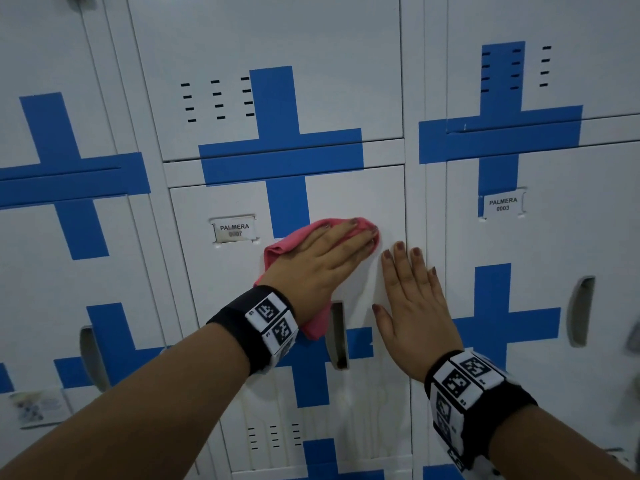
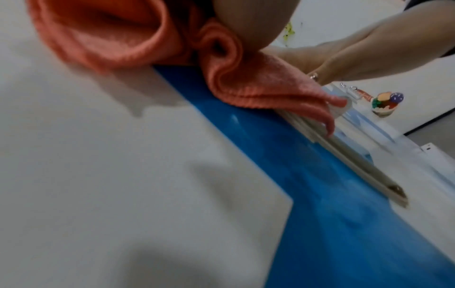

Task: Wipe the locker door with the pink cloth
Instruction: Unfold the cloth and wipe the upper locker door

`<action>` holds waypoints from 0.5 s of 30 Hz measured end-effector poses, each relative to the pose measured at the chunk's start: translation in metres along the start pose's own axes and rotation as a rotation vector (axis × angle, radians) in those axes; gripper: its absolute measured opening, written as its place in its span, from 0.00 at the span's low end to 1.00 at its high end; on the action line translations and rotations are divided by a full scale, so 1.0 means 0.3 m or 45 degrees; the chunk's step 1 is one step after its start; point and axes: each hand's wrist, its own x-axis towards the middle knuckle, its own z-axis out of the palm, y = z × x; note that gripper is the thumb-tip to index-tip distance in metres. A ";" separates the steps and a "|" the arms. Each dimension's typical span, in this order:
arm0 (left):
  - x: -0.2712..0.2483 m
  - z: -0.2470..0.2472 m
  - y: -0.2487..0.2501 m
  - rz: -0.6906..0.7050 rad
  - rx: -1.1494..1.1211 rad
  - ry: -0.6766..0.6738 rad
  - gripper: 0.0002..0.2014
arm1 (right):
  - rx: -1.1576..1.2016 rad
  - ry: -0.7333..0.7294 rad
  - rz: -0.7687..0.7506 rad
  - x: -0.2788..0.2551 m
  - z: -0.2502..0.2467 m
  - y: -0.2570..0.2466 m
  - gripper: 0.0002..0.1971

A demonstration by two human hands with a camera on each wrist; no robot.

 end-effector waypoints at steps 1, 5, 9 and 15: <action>-0.007 0.004 -0.002 -0.041 -0.019 0.018 0.38 | 0.003 0.002 -0.001 0.000 -0.001 0.000 0.36; 0.024 -0.003 0.005 -0.355 -0.127 0.097 0.36 | 0.021 0.005 -0.002 -0.001 -0.004 -0.002 0.36; 0.096 -0.043 0.007 -0.492 -0.247 0.097 0.39 | 0.036 0.000 -0.007 0.000 -0.007 0.000 0.36; 0.118 -0.051 0.011 -0.526 -0.281 0.087 0.39 | 0.073 -0.012 -0.004 -0.003 -0.018 -0.002 0.36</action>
